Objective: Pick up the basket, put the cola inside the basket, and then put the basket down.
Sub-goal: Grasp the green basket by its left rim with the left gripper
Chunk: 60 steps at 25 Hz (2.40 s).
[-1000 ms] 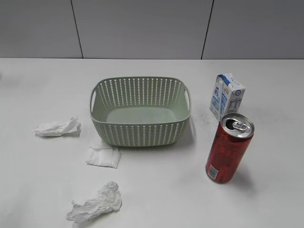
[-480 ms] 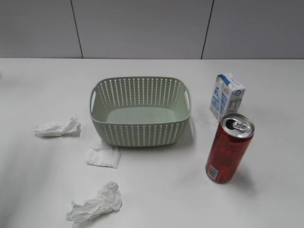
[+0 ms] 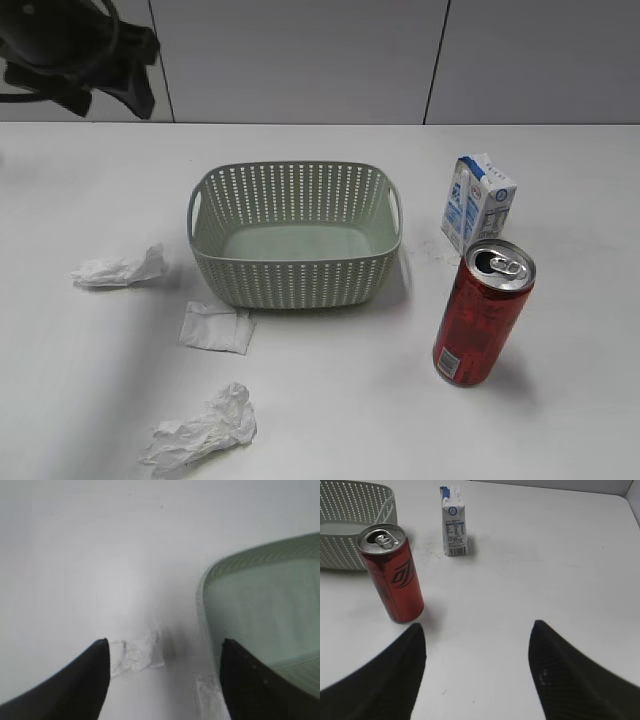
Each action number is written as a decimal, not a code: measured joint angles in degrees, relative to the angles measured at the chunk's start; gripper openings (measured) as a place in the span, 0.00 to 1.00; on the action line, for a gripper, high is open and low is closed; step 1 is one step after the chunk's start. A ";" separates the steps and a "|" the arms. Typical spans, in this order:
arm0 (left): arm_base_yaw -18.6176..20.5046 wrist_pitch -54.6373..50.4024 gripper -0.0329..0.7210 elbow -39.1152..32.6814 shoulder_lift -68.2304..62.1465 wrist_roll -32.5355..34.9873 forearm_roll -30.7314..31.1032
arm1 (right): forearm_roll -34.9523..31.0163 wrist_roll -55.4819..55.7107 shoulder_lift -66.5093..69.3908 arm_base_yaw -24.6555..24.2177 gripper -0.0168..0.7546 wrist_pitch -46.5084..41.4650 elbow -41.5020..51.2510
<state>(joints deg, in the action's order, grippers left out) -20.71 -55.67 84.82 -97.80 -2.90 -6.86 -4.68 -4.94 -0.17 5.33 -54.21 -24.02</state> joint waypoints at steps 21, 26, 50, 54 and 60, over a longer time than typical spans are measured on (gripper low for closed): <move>-7.52 -1.49 0.74 3.99 -20.74 -14.05 3.11 | 0.00 0.05 0.00 0.00 0.66 0.00 0.00; -7.52 -0.97 0.73 5.53 -22.92 -16.92 3.07 | 0.00 0.05 0.00 0.00 0.66 0.00 0.00; -7.52 -1.05 0.09 6.53 -24.10 -22.11 1.97 | 0.02 0.05 0.00 0.00 0.66 0.00 0.00; -7.46 -0.98 0.05 6.64 -24.00 -22.11 1.36 | 0.02 0.05 0.00 0.00 0.66 0.00 0.00; -6.01 -1.96 0.05 6.64 -21.29 -22.18 -2.22 | -0.04 0.10 0.00 0.00 0.66 0.00 0.00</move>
<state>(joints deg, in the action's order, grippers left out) -26.72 -57.63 91.46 -119.09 -25.07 -9.08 -4.71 -4.84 -0.17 5.33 -54.21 -24.02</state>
